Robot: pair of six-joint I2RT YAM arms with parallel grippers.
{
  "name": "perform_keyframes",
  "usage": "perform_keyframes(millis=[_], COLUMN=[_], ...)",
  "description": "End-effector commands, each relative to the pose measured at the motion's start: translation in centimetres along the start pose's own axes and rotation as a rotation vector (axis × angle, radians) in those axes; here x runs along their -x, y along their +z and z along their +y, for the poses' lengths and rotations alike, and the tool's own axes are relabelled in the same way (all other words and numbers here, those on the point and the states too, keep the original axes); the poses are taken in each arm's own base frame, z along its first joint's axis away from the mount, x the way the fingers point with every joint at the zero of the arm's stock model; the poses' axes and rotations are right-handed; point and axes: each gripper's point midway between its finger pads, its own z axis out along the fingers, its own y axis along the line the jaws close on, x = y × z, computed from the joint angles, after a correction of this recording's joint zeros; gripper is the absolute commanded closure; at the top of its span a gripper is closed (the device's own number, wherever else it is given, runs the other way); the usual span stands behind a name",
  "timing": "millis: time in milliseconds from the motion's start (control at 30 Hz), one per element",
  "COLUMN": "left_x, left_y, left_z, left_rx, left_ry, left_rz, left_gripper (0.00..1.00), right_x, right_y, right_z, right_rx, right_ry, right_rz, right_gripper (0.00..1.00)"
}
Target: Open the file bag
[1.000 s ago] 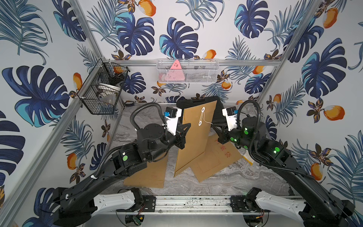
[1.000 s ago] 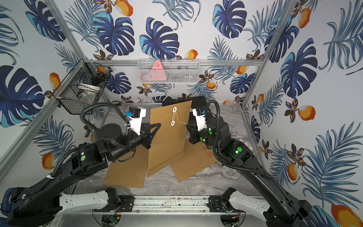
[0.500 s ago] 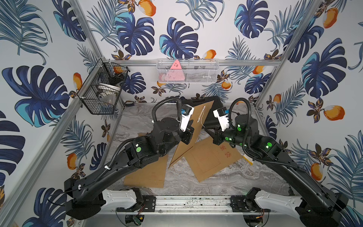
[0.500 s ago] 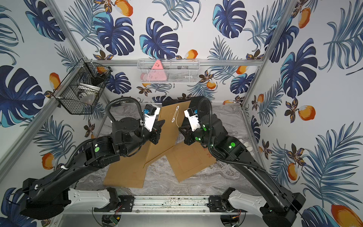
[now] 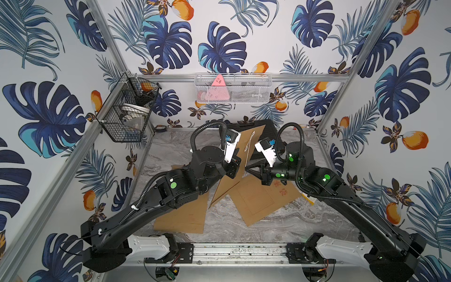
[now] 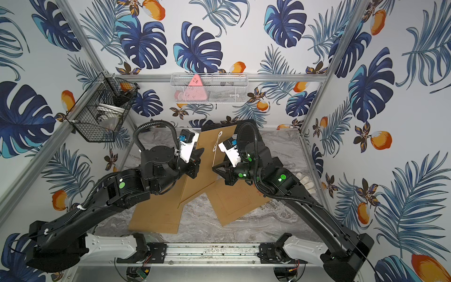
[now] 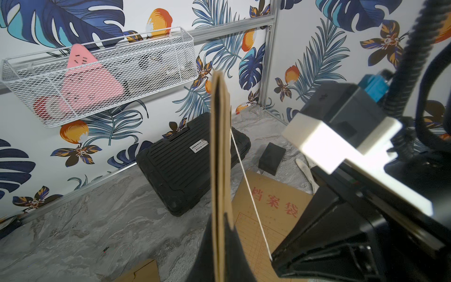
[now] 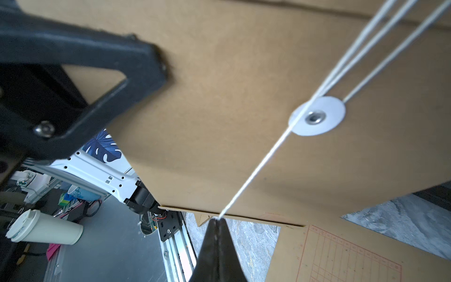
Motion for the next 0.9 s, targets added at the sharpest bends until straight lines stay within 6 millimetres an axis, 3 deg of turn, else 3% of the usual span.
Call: perform_keyframes(millis=[0, 333, 733, 867], left_x=[0.9, -0.5, -2.4, -3.2], left_y=[-0.1, 0.3, 1.0, 1.4], left_z=[0.3, 0.3, -1.7, -2.2], left_rx=[0.015, 0.020, -0.077, -0.101], left_ry=[-0.003, 0.080, 0.201, 0.221], left_rz=[-0.033, 0.033, 0.151, 0.186], left_gripper=[1.00, 1.00, 1.00, 1.00], right_x=[0.3, 2.2, 4.9, 5.6], right_y=[0.0, -1.8, -5.1, -5.5], right_z=[0.9, -1.7, -2.4, -1.5], right_rx=[0.048, -0.154, -0.276, -0.240], right_ry=[-0.033, -0.026, -0.020, -0.029], right_rz=[-0.010, -0.101, -0.258, -0.297], right_gripper=[1.00, 1.00, 1.00, 1.00])
